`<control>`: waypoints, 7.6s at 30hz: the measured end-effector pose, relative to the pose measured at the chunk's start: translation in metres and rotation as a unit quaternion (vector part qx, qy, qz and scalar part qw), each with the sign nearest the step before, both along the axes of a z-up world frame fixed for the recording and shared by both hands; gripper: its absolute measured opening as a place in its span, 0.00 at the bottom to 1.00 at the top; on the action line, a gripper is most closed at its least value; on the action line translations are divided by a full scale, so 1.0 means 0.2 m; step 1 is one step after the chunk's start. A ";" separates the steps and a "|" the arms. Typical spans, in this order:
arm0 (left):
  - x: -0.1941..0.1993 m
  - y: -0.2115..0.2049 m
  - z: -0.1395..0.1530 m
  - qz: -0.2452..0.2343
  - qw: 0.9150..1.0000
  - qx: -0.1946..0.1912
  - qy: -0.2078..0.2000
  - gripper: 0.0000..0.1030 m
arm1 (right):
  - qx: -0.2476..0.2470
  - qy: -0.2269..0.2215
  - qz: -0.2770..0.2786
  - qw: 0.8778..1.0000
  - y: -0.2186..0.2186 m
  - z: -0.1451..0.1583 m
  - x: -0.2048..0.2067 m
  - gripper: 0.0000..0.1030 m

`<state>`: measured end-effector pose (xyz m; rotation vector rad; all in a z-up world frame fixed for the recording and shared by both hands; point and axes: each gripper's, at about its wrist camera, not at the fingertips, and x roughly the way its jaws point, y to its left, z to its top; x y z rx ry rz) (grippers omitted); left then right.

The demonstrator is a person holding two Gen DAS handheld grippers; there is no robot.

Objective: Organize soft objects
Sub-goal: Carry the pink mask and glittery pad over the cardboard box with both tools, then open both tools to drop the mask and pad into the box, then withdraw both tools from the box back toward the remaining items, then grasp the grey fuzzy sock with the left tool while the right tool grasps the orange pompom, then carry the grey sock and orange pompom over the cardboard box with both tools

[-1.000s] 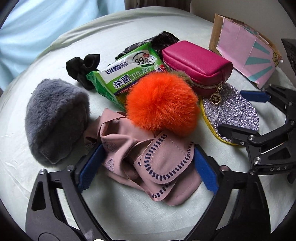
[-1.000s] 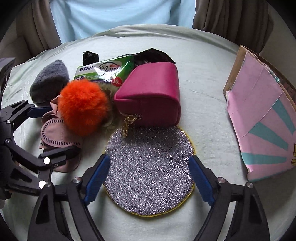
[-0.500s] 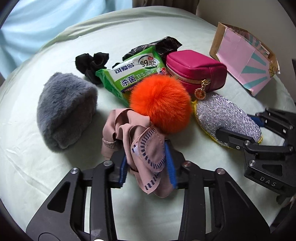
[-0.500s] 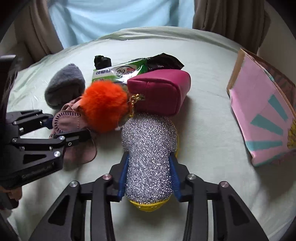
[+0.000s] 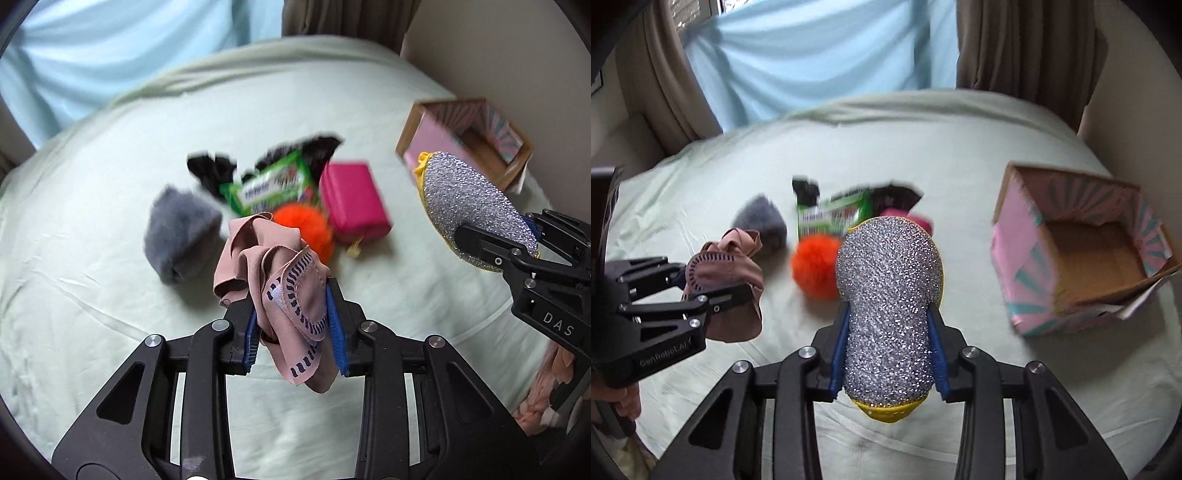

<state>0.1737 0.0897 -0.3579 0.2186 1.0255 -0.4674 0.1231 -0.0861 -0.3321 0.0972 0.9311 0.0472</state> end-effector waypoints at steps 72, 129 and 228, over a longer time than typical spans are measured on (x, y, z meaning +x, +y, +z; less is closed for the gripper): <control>0.40 -1.84 0.21 0.030 0.986 0.050 0.156 1.00 | 0.130 0.245 -0.114 0.954 -1.86 -0.01 0.61 0.99; -0.10 0.43 1.01 0.133 0.989 -0.020 -0.065 1.00 | 0.081 0.014 -0.084 0.993 0.07 0.96 -0.04 1.00; 0.14 -1.00 0.89 0.085 0.994 -0.058 -0.040 0.59 | 0.089 -0.021 -0.098 0.991 -1.06 0.82 0.10 0.34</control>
